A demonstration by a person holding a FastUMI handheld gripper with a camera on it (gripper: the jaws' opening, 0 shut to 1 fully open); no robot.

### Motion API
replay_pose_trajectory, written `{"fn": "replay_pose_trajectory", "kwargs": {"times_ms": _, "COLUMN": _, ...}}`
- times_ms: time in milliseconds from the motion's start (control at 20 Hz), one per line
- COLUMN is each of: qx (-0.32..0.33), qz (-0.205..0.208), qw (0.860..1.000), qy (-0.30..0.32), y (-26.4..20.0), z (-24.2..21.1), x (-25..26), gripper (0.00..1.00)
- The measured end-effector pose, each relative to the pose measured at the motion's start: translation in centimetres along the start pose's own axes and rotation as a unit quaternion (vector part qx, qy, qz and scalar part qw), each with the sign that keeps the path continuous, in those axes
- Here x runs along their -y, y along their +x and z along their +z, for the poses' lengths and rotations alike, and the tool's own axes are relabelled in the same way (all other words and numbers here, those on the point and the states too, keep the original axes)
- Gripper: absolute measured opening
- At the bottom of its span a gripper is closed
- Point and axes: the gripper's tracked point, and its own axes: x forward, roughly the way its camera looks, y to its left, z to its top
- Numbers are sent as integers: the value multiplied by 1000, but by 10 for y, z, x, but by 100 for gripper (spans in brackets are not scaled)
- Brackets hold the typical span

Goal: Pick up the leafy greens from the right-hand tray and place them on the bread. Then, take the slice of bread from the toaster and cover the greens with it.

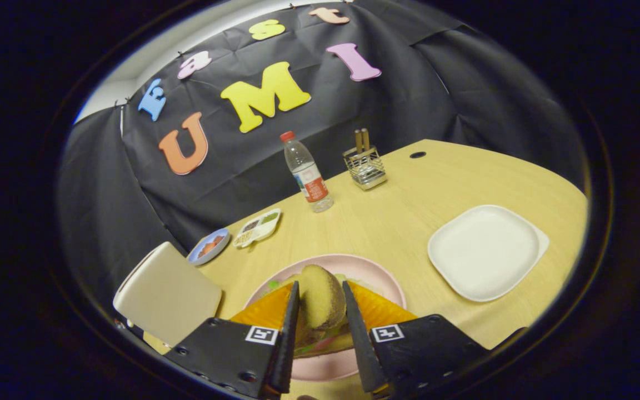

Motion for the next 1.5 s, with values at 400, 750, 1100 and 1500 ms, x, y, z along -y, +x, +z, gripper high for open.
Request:
{"fn": "replay_pose_trajectory", "kwargs": {"times_ms": 400, "qx": 102, "qz": -39, "qw": 990, "qy": -86, "y": -41, "z": 56, "x": 0, "gripper": 88}}
{"fn": "replay_pose_trajectory", "kwargs": {"times_ms": 750, "qx": 272, "qz": -29, "qw": 947, "qy": -169, "y": -147, "z": 132, "x": -56, "gripper": 95}}
{"fn": "replay_pose_trajectory", "kwargs": {"times_ms": 1100, "qx": 342, "qz": 2, "qw": 921, "qy": -185, "y": -204, "z": 135, "x": -90, "gripper": 95}}
{"fn": "replay_pose_trajectory", "kwargs": {"times_ms": 1500, "qx": 317, "qz": 5, "qw": 930, "qy": -187, "y": -195, "z": 123, "x": -94, "gripper": 95}}
